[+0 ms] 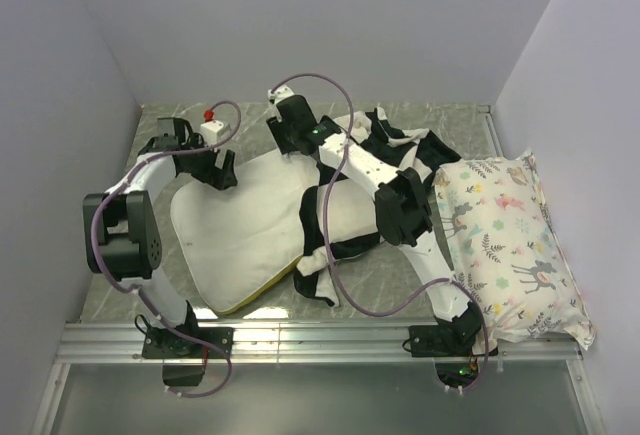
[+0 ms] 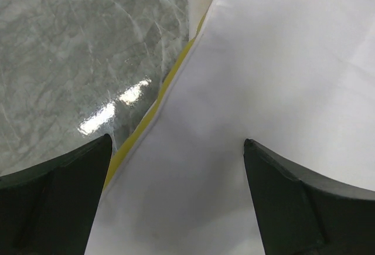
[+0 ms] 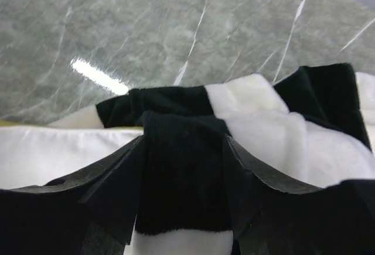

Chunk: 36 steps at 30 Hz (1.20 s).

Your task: Put the pillow into the pillowcase

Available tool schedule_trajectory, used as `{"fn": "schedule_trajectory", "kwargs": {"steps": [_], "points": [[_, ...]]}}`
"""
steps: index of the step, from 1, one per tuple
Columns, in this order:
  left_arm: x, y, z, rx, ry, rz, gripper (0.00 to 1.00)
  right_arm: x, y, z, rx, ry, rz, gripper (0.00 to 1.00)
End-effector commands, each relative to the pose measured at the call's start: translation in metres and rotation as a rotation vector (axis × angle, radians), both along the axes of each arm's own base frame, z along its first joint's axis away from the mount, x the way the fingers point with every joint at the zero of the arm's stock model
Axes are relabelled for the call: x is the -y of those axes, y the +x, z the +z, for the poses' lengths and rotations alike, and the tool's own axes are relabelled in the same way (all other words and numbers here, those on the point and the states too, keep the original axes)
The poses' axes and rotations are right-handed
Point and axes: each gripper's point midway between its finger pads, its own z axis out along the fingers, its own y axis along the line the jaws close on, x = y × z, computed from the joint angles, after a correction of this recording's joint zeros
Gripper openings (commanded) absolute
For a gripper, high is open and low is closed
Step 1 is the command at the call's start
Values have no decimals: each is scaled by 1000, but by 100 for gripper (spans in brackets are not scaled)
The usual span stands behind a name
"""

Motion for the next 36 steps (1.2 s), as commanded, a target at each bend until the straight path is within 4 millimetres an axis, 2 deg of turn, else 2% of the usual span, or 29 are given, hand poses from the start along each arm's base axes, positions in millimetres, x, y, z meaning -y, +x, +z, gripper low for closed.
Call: {"fn": "schedule_trajectory", "kwargs": {"steps": [1,3,5,7,8,9,10,11,12,13,14,15,16,17,18,19,21,22,23,26,27,29,30,31,32,33,36], "points": [[-2,13,-16,16,32,-49,99,-2,22,17,107,13,-38,60],[1,14,-27,-3,25,-83,99,-2,24,4,102,-11,-24,48],[5,13,-29,-24,5,-105,97,-1,22,-3,84,-31,-9,36],[11,15,-29,-33,-24,-138,90,-4,18,-9,65,-24,17,30],[15,10,-29,-54,-46,-154,84,-7,17,-8,65,-14,43,19],[18,9,-32,-66,-55,-176,66,-9,15,-5,62,-12,52,10],[25,10,-25,-58,-90,-200,52,-11,14,1,62,2,60,1],[29,8,-20,-50,-115,-218,36,-16,8,2,34,32,84,0],[34,6,-14,-38,-138,-235,14,-21,4,9,26,58,104,0],[40,2,-9,-28,-173,-255,8,-25,-2,25,17,110,116,0],[52,0,13,30,-229,-293,4,-36,-13,38,-1,170,170,0],[63,-4,23,49,-260,-323,0,-41,-20,50,-3,196,199,0],[71,-8,31,62,-280,-346,0,-47,-29,75,-7,263,220,0],[84,-15,52,99,-323,-389,0,-53,-39,87,-34,316,240,0],[93,-18,64,127,-344,-421,0,-61,-50,99,-50,357,275,0],[109,-25,73,140,-368,-461,0,-66,-63,122,-53,407,301,0],[130,-34,108,204,-434,-514,0,-73,-76,141,-63,457,324,0],[135,-40,113,205,-458,-524,0,-79,-88,147,-93,491,347,0],[140,-47,129,213,-488,-525,0,-79,-95,163,-87,520,356,0],[154,-60,157,252,-547,-546,0,-85,-116,176,-156,598,375,0],[156,-64,162,257,-560,-547,0,-84,-123,186,-165,622,381,0],[158,-67,170,269,-588,-528,0,-91,-141,187,-228,664,393,0],[157,-69,171,249,-606,-508,0,-91,-148,196,-234,686,399,0],[156,-71,162,226,-612,-487,0,-93,-155,194,-270,704,395,0],[156,-73,164,233,-618,-475,0,-95,-159,198,-273,721,404,0],[154,-76,150,204,-620,-450,0,-98,-166,203,-279,731,415,0],[134,-66,138,180,-640,-328,0,-104,-170,204,-275,737,421,0]]}}
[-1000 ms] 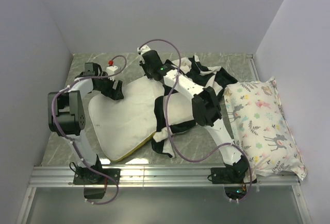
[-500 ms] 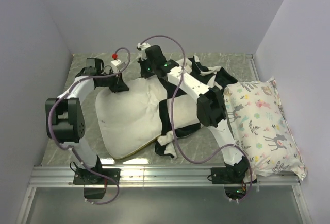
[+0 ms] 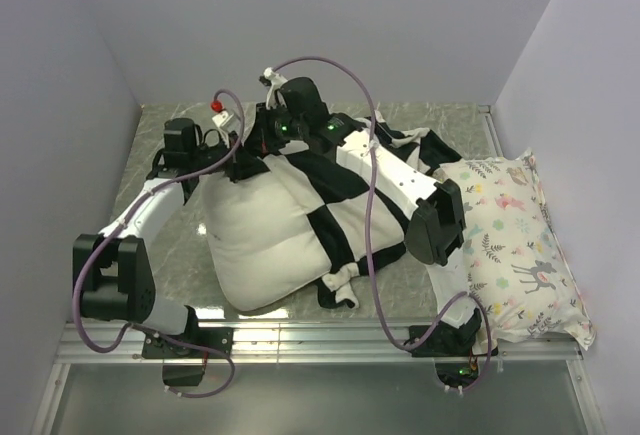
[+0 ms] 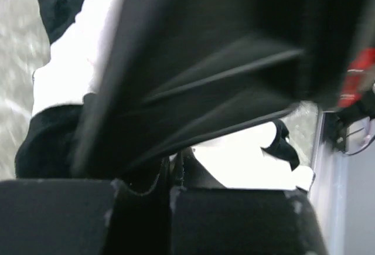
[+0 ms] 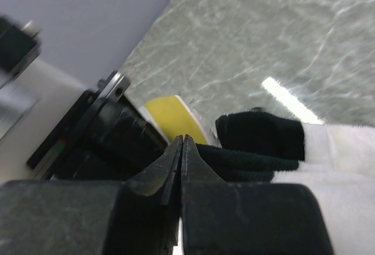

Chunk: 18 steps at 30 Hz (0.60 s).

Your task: Put the pillow into the pillowcase

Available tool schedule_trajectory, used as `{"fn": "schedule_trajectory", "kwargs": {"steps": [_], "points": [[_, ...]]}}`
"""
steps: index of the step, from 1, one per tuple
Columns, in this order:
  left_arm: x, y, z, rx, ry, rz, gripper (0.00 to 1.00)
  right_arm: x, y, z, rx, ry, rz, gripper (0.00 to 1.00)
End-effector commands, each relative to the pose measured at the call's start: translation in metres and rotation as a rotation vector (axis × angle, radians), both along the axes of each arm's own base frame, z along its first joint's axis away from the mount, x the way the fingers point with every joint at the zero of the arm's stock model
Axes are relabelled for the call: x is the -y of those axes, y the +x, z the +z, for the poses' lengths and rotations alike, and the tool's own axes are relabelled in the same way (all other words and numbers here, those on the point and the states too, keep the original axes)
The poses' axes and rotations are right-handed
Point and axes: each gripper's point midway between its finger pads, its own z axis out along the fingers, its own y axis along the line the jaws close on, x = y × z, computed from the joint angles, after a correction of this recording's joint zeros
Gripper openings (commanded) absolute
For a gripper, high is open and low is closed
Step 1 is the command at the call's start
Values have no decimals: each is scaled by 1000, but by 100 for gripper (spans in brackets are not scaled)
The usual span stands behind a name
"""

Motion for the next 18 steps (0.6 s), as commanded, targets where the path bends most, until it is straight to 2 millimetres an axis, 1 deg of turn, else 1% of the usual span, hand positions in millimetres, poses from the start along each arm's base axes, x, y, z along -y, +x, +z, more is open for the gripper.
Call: {"fn": "schedule_trajectory", "kwargs": {"steps": [1,2,3,4,5,6,7,8,9,10,11,12,13,14,15,16,17,18], "points": [[-21,6,5,-75,-113,84,0,-25,-21,43,27,141,64,0],[-21,6,-1,-122,-124,98,0,-28,-20,42,37,142,70,0],[-42,18,-1,-119,-139,170,0,-31,-15,40,54,139,60,0],[-51,23,-9,-142,-148,212,0,-37,-7,34,65,135,57,0],[-66,33,-15,-184,-168,285,0,-41,-3,35,80,147,61,0],[-72,38,-18,-175,-178,309,0,-46,-3,34,90,154,83,0],[-77,43,-22,-187,-184,341,0,-49,0,39,118,163,89,0],[-86,55,-33,-229,-189,406,0,-51,3,28,109,149,94,6],[-88,63,-31,-228,-197,425,0,-50,4,34,124,147,96,19],[-91,68,-34,-242,-201,444,2,-47,6,29,146,117,98,43],[-93,74,-44,-274,-197,461,18,-36,2,38,157,96,94,52],[-94,81,-36,-258,-192,455,28,-27,2,39,169,75,88,59],[-94,77,-47,-332,-166,456,38,-12,5,26,182,12,63,69],[-100,79,-48,-266,-85,452,52,14,2,46,206,-9,35,72],[-106,86,-35,-218,-29,468,60,31,-1,51,217,-37,19,74],[-109,72,-45,-275,38,464,72,51,-1,32,216,-112,-1,75],[-118,68,-38,-148,162,428,74,77,3,26,197,-155,-40,75],[-123,67,-24,-89,223,425,74,103,-11,25,193,-180,-57,75]]}}
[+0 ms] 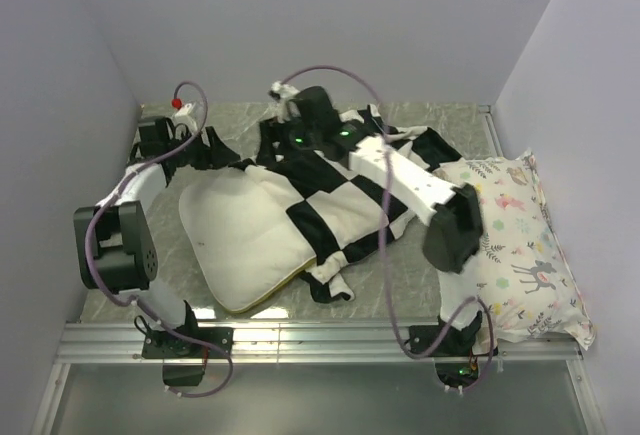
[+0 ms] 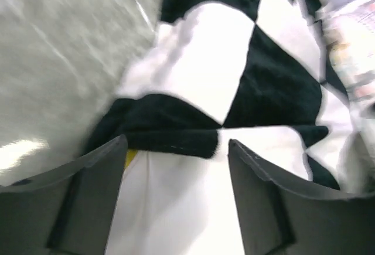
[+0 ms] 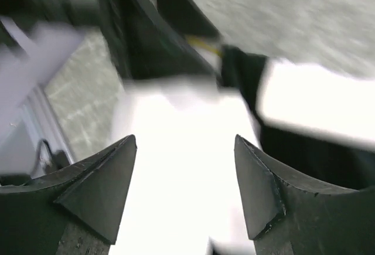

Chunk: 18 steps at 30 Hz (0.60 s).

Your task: Put the pillow into the pillowcase

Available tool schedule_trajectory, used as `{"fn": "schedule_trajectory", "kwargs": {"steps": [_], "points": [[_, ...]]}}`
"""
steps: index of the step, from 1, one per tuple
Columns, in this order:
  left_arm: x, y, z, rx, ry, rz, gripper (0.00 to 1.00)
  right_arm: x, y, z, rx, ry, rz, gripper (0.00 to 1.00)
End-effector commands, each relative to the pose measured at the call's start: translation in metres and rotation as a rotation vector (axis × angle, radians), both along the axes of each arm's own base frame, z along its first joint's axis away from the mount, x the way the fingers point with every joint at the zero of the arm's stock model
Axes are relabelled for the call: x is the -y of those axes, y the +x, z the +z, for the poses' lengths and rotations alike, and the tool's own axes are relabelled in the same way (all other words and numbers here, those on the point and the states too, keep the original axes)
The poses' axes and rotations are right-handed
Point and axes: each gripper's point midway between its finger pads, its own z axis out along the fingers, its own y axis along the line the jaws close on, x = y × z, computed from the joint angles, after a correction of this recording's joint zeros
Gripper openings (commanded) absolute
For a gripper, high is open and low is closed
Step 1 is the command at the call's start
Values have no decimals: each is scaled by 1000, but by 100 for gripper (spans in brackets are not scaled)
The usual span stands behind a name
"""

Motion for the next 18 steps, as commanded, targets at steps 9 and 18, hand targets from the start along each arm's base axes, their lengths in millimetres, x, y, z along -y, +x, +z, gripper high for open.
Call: {"fn": "schedule_trajectory", "kwargs": {"steps": [9,18], "points": [[18,-159,0,132,712,-551,99,185,-70,-79,-182,-274,-121,68],[82,-249,-49,122,751,-743,99,214,6,-161,-279,-388,-281,66]]}}
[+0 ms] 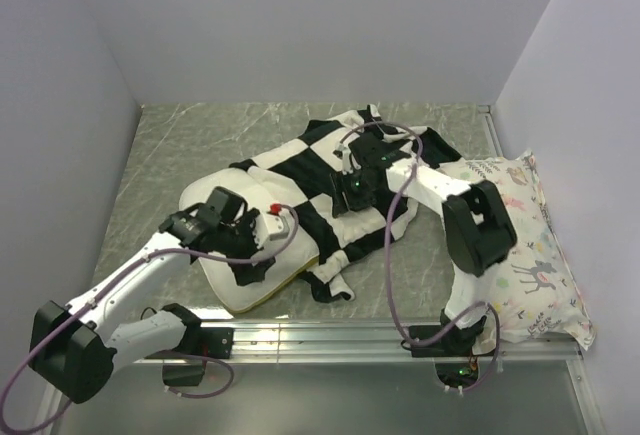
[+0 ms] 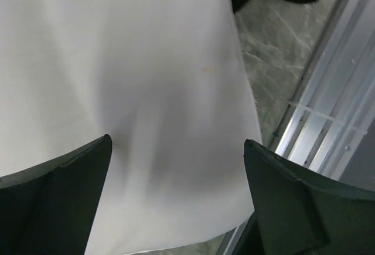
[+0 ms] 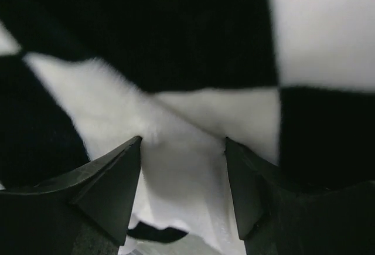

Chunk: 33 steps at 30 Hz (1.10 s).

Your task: Put the pillow into the pillowcase

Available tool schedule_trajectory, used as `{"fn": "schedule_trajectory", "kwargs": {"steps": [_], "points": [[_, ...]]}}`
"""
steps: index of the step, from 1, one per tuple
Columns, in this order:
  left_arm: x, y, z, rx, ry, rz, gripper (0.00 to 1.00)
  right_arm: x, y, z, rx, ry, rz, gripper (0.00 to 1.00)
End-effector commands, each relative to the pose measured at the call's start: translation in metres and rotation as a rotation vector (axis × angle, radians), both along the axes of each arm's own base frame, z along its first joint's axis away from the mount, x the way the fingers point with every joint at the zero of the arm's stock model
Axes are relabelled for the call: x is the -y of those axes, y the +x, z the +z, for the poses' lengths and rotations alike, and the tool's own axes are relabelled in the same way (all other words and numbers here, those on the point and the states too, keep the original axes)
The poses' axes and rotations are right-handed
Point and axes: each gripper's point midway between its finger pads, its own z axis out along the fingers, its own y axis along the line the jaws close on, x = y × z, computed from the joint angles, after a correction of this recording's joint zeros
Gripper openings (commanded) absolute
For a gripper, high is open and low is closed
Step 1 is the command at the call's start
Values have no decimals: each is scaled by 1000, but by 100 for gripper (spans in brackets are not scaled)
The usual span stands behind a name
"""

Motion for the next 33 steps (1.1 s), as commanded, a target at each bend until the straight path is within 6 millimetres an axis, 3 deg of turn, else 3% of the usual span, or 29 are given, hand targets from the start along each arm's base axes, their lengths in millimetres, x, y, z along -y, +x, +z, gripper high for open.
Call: {"fn": "schedule_trajectory", "kwargs": {"steps": [1,3,5,6,10,12,13,15,16,17,18,19,20,21,22,23,24,26,27,29,33], "points": [[8,3,-4,43,48,46,99,15,78,16,116,10,-118,66],[17,-2,-11,50,73,20,99,15,112,22,144,29,-162,65],[33,-8,-17,37,66,0,99,12,128,18,151,30,-170,65],[35,-6,-20,52,84,15,99,6,139,30,177,55,-172,65],[52,14,-45,67,169,99,99,-4,153,39,193,96,-168,66],[69,33,-42,91,139,149,99,-4,159,54,233,99,-170,66],[70,37,-57,52,174,193,99,-3,160,61,244,102,-171,67],[83,46,-64,31,179,213,99,2,150,87,262,122,-177,70],[83,45,-83,-15,218,243,99,10,144,95,261,130,-189,70],[83,46,-91,-32,236,258,99,15,132,124,298,164,-192,72],[86,49,-95,-45,244,271,98,22,112,111,244,166,-197,74],[84,46,-107,-76,273,272,90,29,100,113,238,173,-204,75],[91,45,-106,-131,232,259,66,35,83,132,269,197,-199,75],[93,44,-106,-170,208,258,45,42,59,109,214,172,-189,76],[94,43,-101,-215,176,257,23,49,46,103,201,161,-187,77],[91,55,-92,-232,131,290,1,55,34,109,225,161,-188,77],[99,52,-81,-292,55,269,0,63,16,86,186,133,-174,78],[99,73,-50,-304,-56,300,0,68,3,86,212,152,-160,81],[106,72,-37,-334,-115,270,0,71,-7,71,195,138,-140,86],[108,83,-14,-306,-164,256,0,70,-16,61,196,134,-87,90],[115,89,13,-326,-233,219,0,66,-18,38,163,35,7,96]]}}
